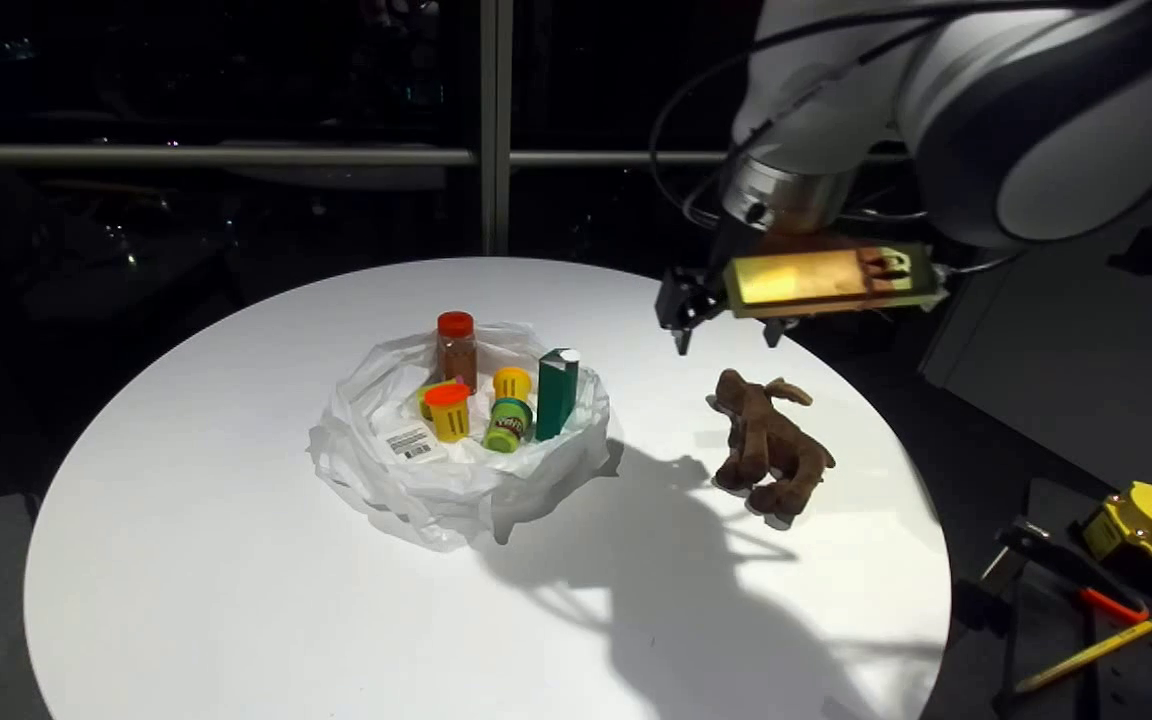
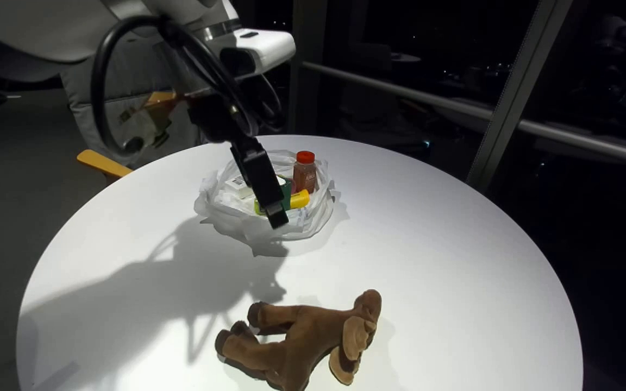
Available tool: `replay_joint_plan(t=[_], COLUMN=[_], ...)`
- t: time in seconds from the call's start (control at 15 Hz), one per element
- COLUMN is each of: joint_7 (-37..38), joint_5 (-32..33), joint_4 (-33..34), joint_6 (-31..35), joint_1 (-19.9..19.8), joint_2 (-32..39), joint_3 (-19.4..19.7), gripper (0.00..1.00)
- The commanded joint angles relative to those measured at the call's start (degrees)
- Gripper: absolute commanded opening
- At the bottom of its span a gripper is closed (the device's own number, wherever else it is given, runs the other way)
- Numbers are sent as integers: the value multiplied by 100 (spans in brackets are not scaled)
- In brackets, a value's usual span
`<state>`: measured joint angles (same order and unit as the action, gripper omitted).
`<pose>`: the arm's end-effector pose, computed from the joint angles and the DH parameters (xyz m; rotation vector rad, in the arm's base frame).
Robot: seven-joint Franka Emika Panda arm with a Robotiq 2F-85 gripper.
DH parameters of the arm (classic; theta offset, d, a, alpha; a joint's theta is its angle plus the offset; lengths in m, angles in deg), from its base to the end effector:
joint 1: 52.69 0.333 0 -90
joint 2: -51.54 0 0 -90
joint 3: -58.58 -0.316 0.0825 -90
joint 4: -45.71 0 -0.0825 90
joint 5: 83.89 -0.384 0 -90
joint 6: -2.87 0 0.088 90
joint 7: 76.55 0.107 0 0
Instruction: Put the objects on the table into the plastic bag.
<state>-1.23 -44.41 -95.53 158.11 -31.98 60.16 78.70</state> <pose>0.4843 0.0245 0.2435 2.7107 -0.9585 0.4207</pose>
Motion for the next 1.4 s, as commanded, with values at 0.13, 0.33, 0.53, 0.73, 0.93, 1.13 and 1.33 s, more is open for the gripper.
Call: replay_joint_plan(t=[0.13,0.33,0.53,0.73,0.93,1.13,1.33], joint_7=[-116,-202,-301,-289,-266,-236,-121], joint_5=[1041,1411,1763,1838,1689,1526,1270], joint_4=[-1300,-1347,-1213,-1009,-681,-295,60], joint_6=[826,1373,2279,3179,3694,3984,3881], joint_1=[-555,-795,-1002,-1155,-1144,-1230,-1165], joint_2=[-448,-116,316,800,1337,1937,2381], joint_3=[599,878,1067,1188,1249,1072,1002], gripper=[100,100,100,100,100,100,100])
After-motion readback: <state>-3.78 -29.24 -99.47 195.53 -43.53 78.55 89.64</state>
